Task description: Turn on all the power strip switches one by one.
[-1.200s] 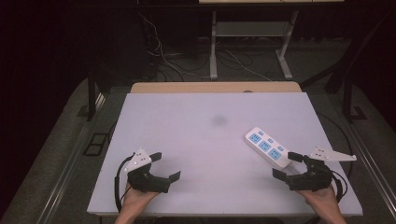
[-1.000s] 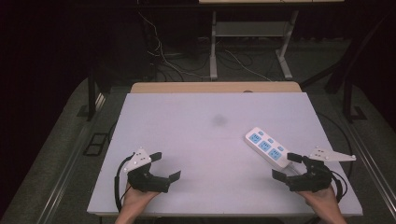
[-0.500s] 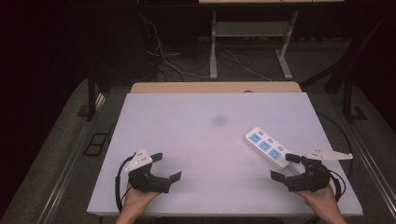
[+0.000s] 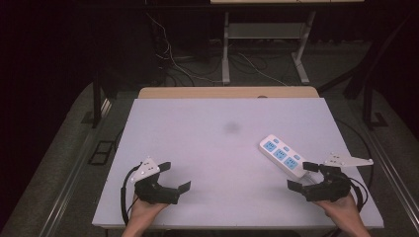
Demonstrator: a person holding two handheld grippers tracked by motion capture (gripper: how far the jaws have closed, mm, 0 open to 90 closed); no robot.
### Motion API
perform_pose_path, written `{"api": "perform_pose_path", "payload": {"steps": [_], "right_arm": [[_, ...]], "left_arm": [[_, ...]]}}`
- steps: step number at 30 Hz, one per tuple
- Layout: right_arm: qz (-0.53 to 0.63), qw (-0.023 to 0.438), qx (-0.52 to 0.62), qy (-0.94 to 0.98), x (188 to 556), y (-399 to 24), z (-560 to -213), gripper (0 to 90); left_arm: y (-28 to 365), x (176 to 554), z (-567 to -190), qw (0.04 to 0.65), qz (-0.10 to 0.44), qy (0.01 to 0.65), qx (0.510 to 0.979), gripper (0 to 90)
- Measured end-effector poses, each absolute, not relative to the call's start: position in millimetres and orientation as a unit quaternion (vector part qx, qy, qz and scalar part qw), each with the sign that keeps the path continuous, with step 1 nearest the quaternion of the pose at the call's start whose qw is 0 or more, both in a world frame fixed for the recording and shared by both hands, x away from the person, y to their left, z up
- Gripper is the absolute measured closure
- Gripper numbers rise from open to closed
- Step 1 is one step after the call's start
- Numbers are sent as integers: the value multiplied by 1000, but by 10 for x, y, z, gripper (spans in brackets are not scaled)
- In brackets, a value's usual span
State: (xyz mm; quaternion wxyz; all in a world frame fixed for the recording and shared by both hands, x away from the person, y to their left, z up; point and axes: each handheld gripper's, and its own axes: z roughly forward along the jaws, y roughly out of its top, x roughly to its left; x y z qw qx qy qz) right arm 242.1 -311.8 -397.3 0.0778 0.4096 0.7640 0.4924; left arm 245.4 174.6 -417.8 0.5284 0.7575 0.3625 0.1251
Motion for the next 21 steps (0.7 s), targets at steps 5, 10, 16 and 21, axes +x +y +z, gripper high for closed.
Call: {"api": "perform_pose_path", "payload": {"steps": [5, 10, 16, 21], "right_arm": [[480, 73, 409, 773, 2438, -3135, -3956, 4], [477, 72, 407, 776, 2457, -3147, -3916, 4], [468, 70, 403, 783, 2511, -3151, -3864, 4], [465, 68, 401, 786, 2552, -3164, -3816, 4]], "left_arm": [[1743, 2455, -4182, 528, 124, 363, 758, 0], [1740, 2452, -4183, 528, 123, 363, 758, 0], [1748, 2456, -4186, 526, 124, 364, 759, 0], [1748, 2454, -4187, 525, 124, 364, 759, 0]]}}
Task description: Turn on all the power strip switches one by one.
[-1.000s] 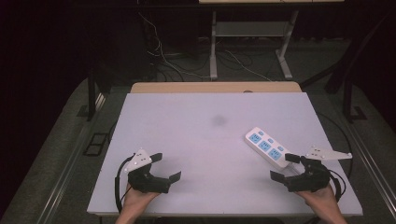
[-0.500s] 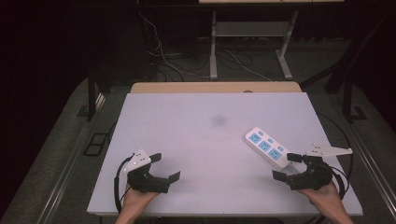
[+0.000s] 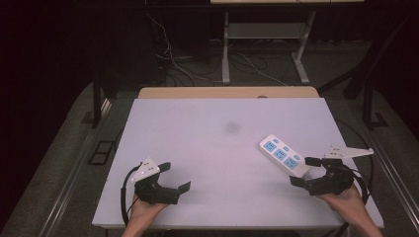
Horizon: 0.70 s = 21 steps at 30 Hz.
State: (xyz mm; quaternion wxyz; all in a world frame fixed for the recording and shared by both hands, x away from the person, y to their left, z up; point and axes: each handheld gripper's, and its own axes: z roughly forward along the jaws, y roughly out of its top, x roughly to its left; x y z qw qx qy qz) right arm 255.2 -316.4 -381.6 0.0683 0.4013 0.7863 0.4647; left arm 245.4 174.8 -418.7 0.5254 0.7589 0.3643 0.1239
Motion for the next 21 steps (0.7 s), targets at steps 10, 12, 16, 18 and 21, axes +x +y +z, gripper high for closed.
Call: {"api": "perform_pose_path", "payload": {"steps": [10, 12, 16, 18, 21], "right_arm": [[454, 62, 394, 797, 2647, -3179, -3724, 4], [450, 60, 391, 800, 2672, -3180, -3704, 4], [443, 58, 387, 807, 2739, -3187, -3677, 4], [438, 54, 388, 809, 2775, -3195, -3670, 4], [433, 52, 389, 812, 2828, -3209, -3656, 4]], "left_arm": [[1728, 2463, -4198, 520, 119, 367, 762, 0], [1718, 2466, -4202, 519, 118, 366, 763, 0], [1705, 2465, -4203, 518, 118, 364, 765, 0], [1704, 2461, -4203, 519, 117, 363, 765, 0], [1705, 2464, -4205, 519, 118, 364, 764, 0]]}}
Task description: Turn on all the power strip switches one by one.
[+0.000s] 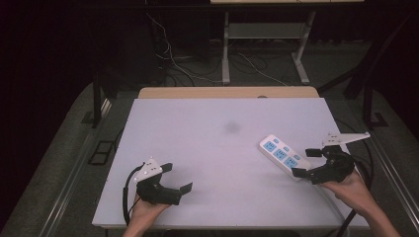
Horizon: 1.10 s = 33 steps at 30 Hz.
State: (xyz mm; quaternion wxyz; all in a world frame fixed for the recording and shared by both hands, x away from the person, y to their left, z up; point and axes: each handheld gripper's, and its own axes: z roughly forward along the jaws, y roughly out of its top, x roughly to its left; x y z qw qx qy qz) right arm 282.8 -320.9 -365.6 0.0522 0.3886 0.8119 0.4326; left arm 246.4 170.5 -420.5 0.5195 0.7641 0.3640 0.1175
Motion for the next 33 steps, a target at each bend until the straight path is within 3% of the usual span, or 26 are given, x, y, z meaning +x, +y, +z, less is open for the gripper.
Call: {"api": "perform_pose_path", "payload": {"steps": [17, 25, 33], "right_arm": [[402, 44, 388, 828, 3124, -3281, -3621, 5], [384, 43, 395, 833, 3237, -3360, -3610, 164], [374, 23, 393, 840, 3347, -3392, -3605, 441]], "left_arm": [[1706, 2474, -4212, 519, 116, 364, 764, 0], [1729, 2512, -4219, 520, 119, 367, 762, 0], [1746, 2512, -4215, 524, 122, 367, 759, 0]]}}
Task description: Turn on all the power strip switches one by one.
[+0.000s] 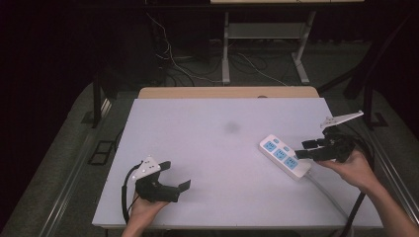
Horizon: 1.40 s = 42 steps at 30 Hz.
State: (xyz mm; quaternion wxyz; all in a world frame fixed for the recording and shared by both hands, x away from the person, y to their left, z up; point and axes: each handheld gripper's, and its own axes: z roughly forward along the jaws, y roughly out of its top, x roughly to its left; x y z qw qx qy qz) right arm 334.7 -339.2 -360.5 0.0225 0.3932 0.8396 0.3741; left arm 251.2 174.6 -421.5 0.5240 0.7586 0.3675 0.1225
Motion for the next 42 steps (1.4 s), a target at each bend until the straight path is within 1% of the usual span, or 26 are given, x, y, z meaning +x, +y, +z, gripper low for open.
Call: {"api": "perform_pose_path", "payload": {"steps": [4, 10, 15, 16, 23, 37, 42], "right_arm": [[365, 7, 393, 844, 3403, -3387, -3640, 543], [360, -12, 398, 844, 3481, -3407, -3708, 741], [352, -6, 400, 846, 3519, -3414, -3749, 882], [350, -5, 400, 847, 3525, -3414, -3759, 899], [321, -1, 394, 861, 3580, -3387, -3855, 900], [308, 17, 389, 868, 3642, -3402, -3984, 900], [310, 16, 394, 865, 3636, -3418, -4069, 900]], "left_arm": [[1737, 2513, -4215, 522, 123, 365, 761, 0], [1734, 2513, -4216, 522, 124, 364, 762, 0], [1729, 2515, -4219, 522, 122, 364, 762, 0], [1729, 2515, -4219, 522, 122, 364, 762, 0], [1723, 2511, -4217, 522, 121, 363, 762, 0], [1721, 2510, -4218, 522, 119, 363, 763, 0], [1725, 2511, -4220, 522, 119, 364, 762, 0]]}}
